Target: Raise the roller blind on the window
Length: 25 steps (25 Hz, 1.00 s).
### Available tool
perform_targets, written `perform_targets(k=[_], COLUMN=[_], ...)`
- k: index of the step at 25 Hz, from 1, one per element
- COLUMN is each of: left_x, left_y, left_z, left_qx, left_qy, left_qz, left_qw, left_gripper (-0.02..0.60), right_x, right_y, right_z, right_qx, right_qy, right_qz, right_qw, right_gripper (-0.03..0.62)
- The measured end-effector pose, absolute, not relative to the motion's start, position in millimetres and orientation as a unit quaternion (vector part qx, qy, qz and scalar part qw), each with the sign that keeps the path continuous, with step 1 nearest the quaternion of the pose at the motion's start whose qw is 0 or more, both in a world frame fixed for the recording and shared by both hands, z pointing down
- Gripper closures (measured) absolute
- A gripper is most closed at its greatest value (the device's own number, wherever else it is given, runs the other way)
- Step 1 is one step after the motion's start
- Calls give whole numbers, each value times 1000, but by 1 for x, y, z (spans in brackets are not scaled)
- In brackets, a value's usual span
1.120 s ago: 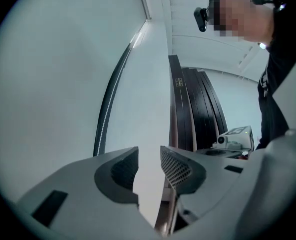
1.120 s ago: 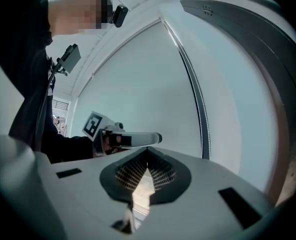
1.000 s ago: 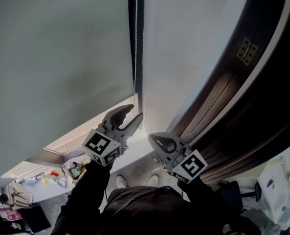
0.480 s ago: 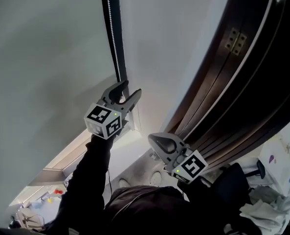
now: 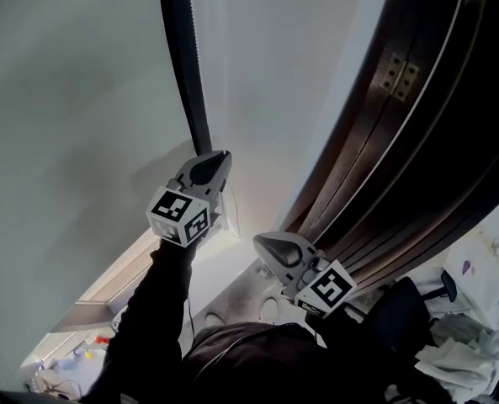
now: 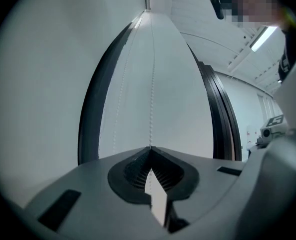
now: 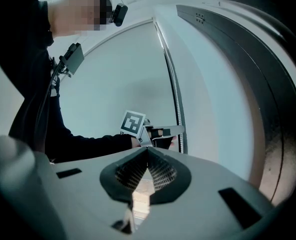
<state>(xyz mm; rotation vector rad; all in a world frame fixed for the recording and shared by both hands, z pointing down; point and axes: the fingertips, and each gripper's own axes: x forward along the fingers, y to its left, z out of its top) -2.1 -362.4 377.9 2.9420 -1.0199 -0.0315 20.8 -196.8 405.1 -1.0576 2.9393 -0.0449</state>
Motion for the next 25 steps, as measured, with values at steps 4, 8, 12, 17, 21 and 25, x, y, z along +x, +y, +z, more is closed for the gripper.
perform_targets(k=[4, 8, 12, 17, 21, 25], left_x=[1, -1, -6, -2, 0, -2], left_y=[-350, -340, -324, -301, -285, -275], left_z=[391, 399, 400, 403, 404, 413], left_qx=[952, 953, 956, 960, 963, 962], left_qy=[-305, -302, -292, -276, -268, -266], left_qz=[21, 17, -4, -16, -25, -33], left_qw=[12, 17, 39, 33, 34, 52], left_gripper=[575, 575, 577, 577, 577, 577], right_x=[18, 18, 18, 19, 20, 21], right_y=[-199, -204, -206, -209, -210, -215], right_z=[405, 403, 403, 404, 401, 395], right_qx=[-334, -335, -336, -342, -349, -341], right_qy=[942, 942, 942, 940, 937, 938], right_qz=[-9, -16, -14, -16, -27, -44], right_qw=[9, 11, 9, 7, 15, 34], right_gripper=[588, 588, 588, 588, 588, 577])
